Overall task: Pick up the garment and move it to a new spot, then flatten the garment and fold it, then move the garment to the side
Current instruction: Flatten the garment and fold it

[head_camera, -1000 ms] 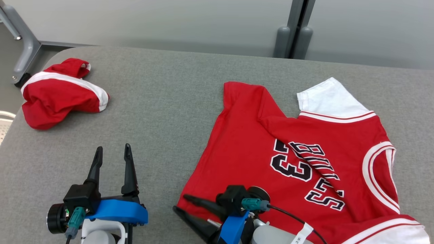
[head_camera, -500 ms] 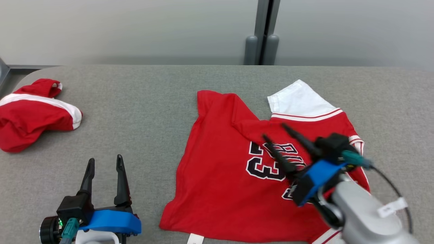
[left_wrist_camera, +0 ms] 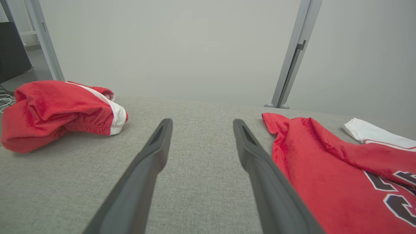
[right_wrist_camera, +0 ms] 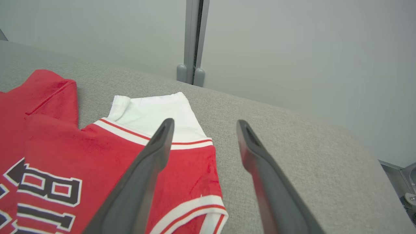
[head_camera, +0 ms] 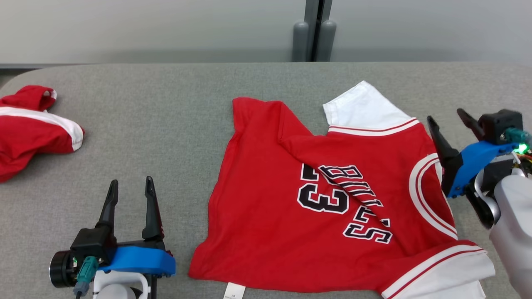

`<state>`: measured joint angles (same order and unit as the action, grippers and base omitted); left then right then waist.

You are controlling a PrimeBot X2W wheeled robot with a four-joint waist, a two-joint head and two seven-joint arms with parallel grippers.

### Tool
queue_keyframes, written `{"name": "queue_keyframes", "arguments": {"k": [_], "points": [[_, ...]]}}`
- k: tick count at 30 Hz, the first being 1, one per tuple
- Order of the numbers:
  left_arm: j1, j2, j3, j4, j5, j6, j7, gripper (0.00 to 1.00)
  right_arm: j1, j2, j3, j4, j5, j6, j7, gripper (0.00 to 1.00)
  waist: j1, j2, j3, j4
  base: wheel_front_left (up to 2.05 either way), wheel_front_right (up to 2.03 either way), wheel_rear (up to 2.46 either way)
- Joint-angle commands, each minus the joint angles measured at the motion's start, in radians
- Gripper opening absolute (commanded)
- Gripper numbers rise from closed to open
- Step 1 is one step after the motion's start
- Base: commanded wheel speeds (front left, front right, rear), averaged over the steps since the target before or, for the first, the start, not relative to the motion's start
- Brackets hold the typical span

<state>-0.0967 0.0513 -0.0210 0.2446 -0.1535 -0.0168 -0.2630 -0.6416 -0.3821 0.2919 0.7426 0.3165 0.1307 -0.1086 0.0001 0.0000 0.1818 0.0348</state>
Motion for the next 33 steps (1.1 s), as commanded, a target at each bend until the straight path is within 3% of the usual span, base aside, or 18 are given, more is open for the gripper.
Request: {"name": "queue_keyframes", "arguments": {"k": [1,14,15,16,17,24,33], "points": [[-0.021,-0.001,-0.008,-0.004,0.005,0.0,-0.003,1.0,-0.036,0.005,-0.009,0.042,-0.007,0.0,0.019,1.0,-0.0001,0.0,0.02,0.013,0.0,0.0,0.0],[-0.06,-0.001,-0.044,-0.01,-0.021,0.023,-0.003,1.0,-0.123,-0.01,0.036,0.338,0.01,0.0,0.133,1.0,-0.0001,0.0,0.089,0.048,0.0,0.0,0.0],[-0.06,-0.001,-0.044,-0.01,-0.021,0.025,-0.003,1.0,-0.122,0.001,0.041,0.348,0.023,0.0,0.138,0.86,-0.0001,0.0,0.09,0.049,0.0,0.0,0.0],[-0.061,-0.001,-0.044,-0.01,-0.021,0.025,-0.003,1.0,-0.119,0.013,0.047,0.355,0.043,0.0,0.153,0.15,-0.0001,0.0,0.09,0.049,0.0,0.0,0.0],[-0.062,-0.001,-0.045,-0.009,-0.023,0.025,-0.003,1.0,-0.119,0.022,0.055,0.355,0.066,0.0,0.163,0.0,-0.0001,0.0,0.09,0.05,0.0,0.0,0.0],[-0.082,-0.002,-0.049,-0.005,-0.029,0.024,-0.003,1.0,-0.22,-0.024,0.092,0.309,0.098,0.0,0.049,0.0,-0.0001,0.0,0.102,0.073,0.0,0.0,0.0],[-0.092,-0.001,-0.055,-0.005,-0.033,0.029,-0.003,1.0,-0.364,0.005,0.065,0.426,0.066,0.0,-0.052,0.0,-0.0001,0.0,0.113,0.103,0.0,0.0,0.0]]}}
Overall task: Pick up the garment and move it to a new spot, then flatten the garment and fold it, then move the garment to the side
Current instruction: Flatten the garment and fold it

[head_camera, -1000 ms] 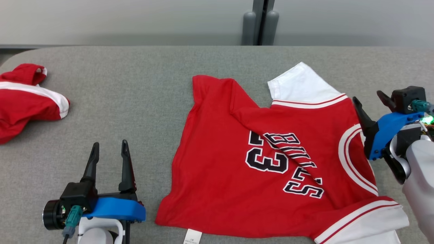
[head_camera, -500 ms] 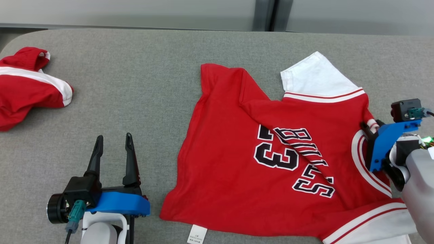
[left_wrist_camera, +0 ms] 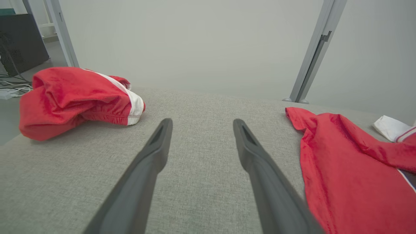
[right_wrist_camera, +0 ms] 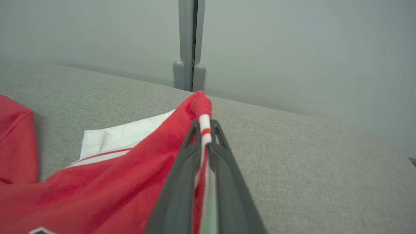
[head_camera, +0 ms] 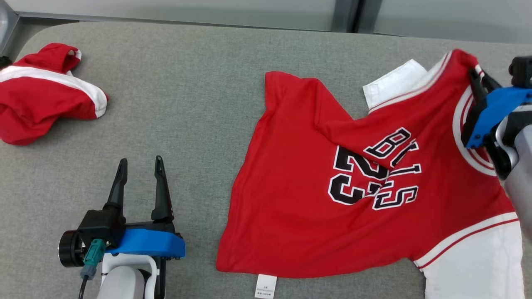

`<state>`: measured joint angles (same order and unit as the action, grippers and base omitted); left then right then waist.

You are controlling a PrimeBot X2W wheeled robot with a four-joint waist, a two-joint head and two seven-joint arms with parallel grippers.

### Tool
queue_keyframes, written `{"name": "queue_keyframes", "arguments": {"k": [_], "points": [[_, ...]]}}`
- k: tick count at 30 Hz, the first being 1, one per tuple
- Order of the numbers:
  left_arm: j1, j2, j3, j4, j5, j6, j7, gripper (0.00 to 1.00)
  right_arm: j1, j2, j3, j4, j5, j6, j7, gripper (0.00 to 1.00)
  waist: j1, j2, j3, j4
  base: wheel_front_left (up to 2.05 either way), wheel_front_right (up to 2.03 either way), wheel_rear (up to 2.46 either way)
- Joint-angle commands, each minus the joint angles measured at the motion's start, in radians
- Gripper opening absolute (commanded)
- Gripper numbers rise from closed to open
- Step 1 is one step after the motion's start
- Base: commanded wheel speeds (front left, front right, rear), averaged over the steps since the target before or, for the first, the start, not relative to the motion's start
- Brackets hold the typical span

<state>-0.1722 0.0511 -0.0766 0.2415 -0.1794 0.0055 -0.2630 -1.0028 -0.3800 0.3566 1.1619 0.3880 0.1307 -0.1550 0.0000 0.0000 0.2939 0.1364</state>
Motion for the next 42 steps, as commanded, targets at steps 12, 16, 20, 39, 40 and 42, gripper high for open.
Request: {"name": "queue_keyframes", "arguments": {"k": [12,16,20,39,40,42], "points": [[0.03,0.004,0.021,0.01,0.016,0.005,-0.003,1.0,0.174,0.009,-0.161,-0.159,0.053,0.0,-0.111,1.0,0.0,0.0,-0.083,-0.031,0.0,0.0,0.0],[0.05,0.012,0.03,0.017,0.031,-0.004,-0.003,1.0,0.332,0.036,-0.217,-0.381,0.011,0.0,-0.11,1.0,0.0,0.0,-0.121,-0.063,0.0,0.0,0.0],[0.075,0.024,0.048,0.026,0.041,-0.01,-0.003,1.0,0.481,0.088,-0.249,-0.567,-0.03,0.0,-0.11,1.0,0.0,0.0,-0.161,-0.089,0.0,0.0,0.0],[0.145,0.04,0.046,0.054,0.066,-0.011,-0.003,1.0,0.932,0.262,-0.313,-0.899,-0.209,0.0,-0.11,1.0,0.0,0.0,-0.246,-0.144,0.0,0.0,0.0],[0.148,0.041,0.046,0.053,0.067,-0.009,-0.003,1.0,0.947,0.268,-0.322,-0.91,-0.217,0.0,-0.104,1.0,0.0,0.0,-0.249,-0.145,0.0,0.0,0.0],[0.153,0.044,0.045,0.053,0.07,-0.006,-0.003,1.0,0.971,0.278,-0.336,-0.93,-0.232,0.0,-0.093,1.0,0.0,0.0,-0.255,-0.145,0.0,0.0,0.0]]}}
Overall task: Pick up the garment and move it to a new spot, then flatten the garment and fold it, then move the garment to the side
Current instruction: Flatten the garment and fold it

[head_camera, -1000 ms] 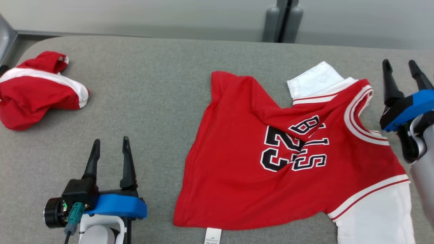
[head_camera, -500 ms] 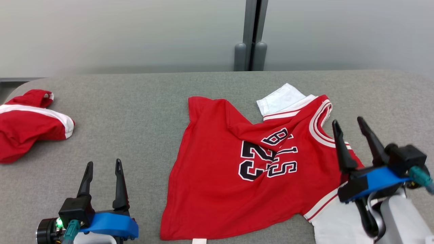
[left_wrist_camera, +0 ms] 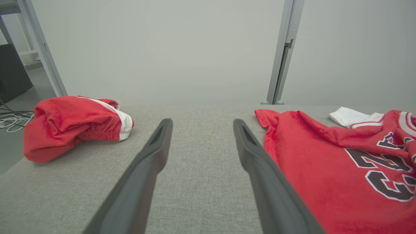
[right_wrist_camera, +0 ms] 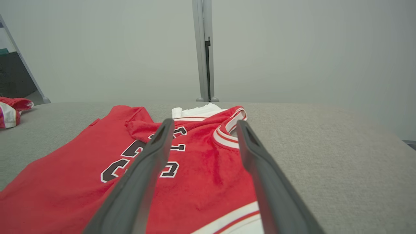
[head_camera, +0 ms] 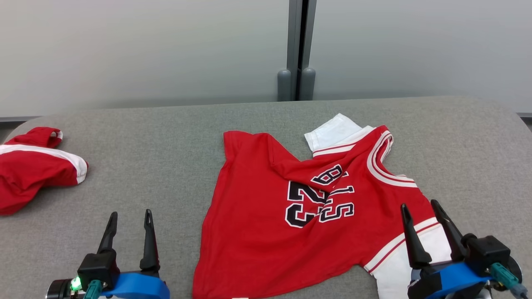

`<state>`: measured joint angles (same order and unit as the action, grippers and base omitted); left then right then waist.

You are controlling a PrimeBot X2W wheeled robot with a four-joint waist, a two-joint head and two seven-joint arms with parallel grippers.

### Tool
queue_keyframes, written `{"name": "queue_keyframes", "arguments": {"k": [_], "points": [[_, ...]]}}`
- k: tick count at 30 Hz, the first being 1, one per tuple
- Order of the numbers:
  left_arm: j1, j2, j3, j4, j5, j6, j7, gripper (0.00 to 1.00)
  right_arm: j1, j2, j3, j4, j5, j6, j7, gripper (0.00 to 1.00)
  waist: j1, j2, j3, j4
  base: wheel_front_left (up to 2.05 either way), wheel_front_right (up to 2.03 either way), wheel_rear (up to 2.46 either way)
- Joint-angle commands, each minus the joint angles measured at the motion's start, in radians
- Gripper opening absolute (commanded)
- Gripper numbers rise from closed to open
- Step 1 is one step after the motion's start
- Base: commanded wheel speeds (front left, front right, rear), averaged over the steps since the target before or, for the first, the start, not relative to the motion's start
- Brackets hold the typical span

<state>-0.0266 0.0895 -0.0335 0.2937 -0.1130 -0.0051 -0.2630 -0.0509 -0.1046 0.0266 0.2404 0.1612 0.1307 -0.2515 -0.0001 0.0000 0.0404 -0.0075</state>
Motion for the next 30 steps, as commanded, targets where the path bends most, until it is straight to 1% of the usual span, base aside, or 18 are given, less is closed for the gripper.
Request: {"name": "queue_keyframes", "arguments": {"k": [1,6,13,19,30], "points": [[0.01,0.008,0.002,0.001,0.005,0.006,-0.003,1.0,0.03,0.01,-0.012,-0.017,-0.012,0.0,0.013,1.0,0.0001,0.0,-0.005,-0.001,0.0,0.0,0.0],[0.017,0.018,-0.001,0.008,0.006,0.01,-0.002,1.0,0.062,0.03,-0.024,-0.058,-0.032,0.0,0.048,1.0,0.0001,0.0,-0.007,-0.001,0.0,0.0,0.0],[0.016,0.024,-0.005,-0.012,0.002,0.019,0.012,1.0,0.082,0.045,-0.035,-0.084,-0.049,0.0,0.081,1.0,0.0001,0.0,-0.008,0.001,0.0,0.0,0.0],[0.023,0.027,-0.009,-0.035,-0.006,0.031,0.022,1.0,0.083,0.05,-0.029,-0.098,-0.056,0.0,0.095,1.0,0.0001,0.0,-0.007,0.002,0.0,0.0,0.0],[0.016,0.034,-0.015,-0.032,-0.016,0.034,0.018,1.0,0.084,0.052,-0.03,-0.097,-0.06,0.0,0.1,1.0,0.0001,0.0,-0.003,0.001,0.0,0.0,0.0]]}}
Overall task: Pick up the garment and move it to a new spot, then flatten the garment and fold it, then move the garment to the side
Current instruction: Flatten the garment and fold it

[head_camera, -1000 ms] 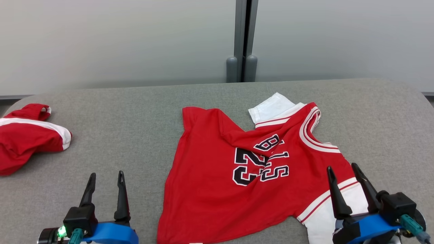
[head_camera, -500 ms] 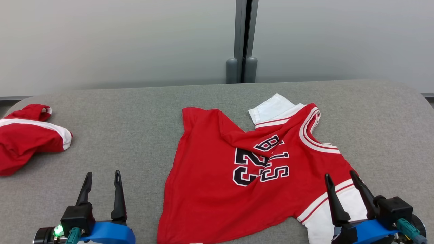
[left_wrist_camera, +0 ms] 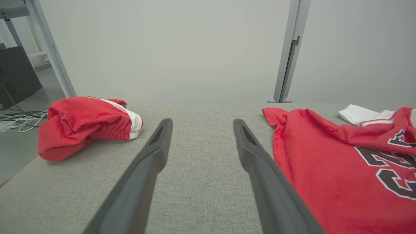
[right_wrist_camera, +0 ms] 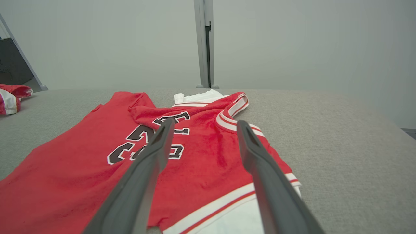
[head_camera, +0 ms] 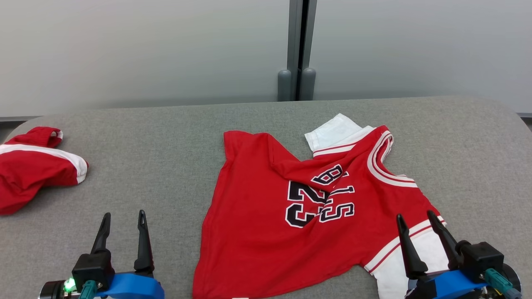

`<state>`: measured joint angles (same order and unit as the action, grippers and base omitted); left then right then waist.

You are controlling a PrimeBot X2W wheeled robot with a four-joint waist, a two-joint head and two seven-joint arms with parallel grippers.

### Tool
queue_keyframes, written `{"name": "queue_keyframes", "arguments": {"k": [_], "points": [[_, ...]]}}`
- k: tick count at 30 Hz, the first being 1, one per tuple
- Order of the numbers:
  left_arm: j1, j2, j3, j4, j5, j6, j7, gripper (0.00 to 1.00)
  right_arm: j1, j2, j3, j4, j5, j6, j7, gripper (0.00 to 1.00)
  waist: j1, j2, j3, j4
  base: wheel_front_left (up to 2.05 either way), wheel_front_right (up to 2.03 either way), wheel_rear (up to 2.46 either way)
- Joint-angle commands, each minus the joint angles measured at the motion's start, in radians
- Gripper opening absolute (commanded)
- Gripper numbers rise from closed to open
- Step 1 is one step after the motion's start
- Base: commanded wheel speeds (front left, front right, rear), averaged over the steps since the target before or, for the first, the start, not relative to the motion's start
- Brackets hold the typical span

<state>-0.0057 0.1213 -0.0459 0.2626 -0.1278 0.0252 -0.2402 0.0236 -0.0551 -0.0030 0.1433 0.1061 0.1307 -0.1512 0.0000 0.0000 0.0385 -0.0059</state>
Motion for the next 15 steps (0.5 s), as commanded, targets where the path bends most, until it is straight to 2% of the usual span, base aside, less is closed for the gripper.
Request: {"name": "queue_keyframes", "arguments": {"k": [1,9,15], "points": [[-0.003,0.002,-0.004,-0.003,-0.002,0.006,-0.004,1.0,0.01,0.003,-0.001,0.001,-0.005,0.0,0.0,1.0,0.0,0.0,-0.002,0.0,0.0,0.0,0.0],[0.007,0.006,-0.007,-0.004,-0.012,0.007,-0.003,1.0,0.002,0.003,0.004,0.013,-0.008,0.0,0.007,1.0,0.0,0.0,-0.004,-0.009,0.0,0.0,0.0],[0.005,-0.004,-0.057,0.029,-0.002,-0.02,0.016,1.0,-0.023,0.003,-0.042,0.065,-0.03,0.0,0.034,1.0,0.0,0.0,0.003,-0.016,0.0,0.0,0.0]]}}
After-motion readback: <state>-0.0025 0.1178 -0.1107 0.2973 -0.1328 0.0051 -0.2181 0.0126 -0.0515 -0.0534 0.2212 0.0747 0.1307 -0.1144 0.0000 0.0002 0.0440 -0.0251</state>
